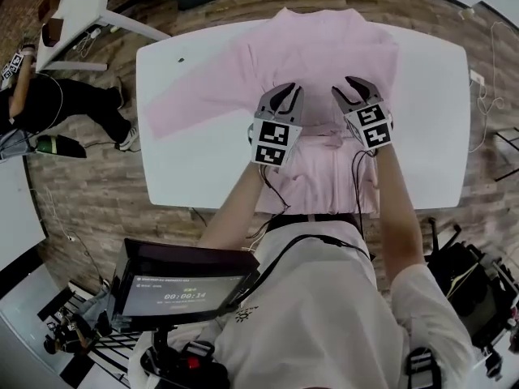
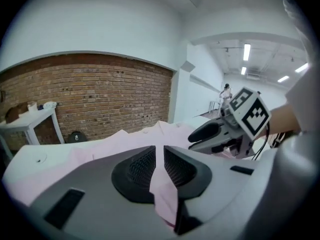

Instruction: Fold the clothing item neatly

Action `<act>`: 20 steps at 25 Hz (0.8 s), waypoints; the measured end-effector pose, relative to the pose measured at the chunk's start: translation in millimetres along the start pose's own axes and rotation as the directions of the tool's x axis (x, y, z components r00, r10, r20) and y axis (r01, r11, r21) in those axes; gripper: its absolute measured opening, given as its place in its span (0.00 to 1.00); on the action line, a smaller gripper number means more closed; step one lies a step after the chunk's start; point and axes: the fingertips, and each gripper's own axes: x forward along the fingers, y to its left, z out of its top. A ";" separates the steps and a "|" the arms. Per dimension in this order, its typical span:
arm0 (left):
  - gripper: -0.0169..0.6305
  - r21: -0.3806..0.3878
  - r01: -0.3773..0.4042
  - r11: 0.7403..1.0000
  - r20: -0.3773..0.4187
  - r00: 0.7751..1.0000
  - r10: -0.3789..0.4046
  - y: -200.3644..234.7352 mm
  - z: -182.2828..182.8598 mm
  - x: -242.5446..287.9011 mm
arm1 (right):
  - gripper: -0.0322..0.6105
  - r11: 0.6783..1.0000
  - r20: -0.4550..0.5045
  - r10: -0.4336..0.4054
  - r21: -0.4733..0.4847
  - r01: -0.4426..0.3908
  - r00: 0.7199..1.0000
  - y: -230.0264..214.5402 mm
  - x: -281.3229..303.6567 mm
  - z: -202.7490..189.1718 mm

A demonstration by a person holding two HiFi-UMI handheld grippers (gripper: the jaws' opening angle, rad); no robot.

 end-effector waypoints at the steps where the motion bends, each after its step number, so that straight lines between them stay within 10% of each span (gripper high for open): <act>1: 0.08 0.041 0.000 0.999 -0.019 1.000 0.001 2.3 -1.8 11.6 | 0.32 1.000 -0.001 -0.008 0.004 0.008 1.000 -7.3 -1.4 -6.5; 9: 0.24 0.380 0.090 0.921 -0.293 0.956 0.028 17.4 -41.7 83.0 | 0.32 0.998 -0.016 0.005 0.058 -0.004 1.000 -33.4 5.4 -38.0; 20: 0.18 0.353 0.095 0.931 -0.420 0.905 0.067 26.4 -57.9 109.3 | 0.32 0.994 0.003 0.037 0.105 -0.037 0.999 -39.3 7.4 -45.6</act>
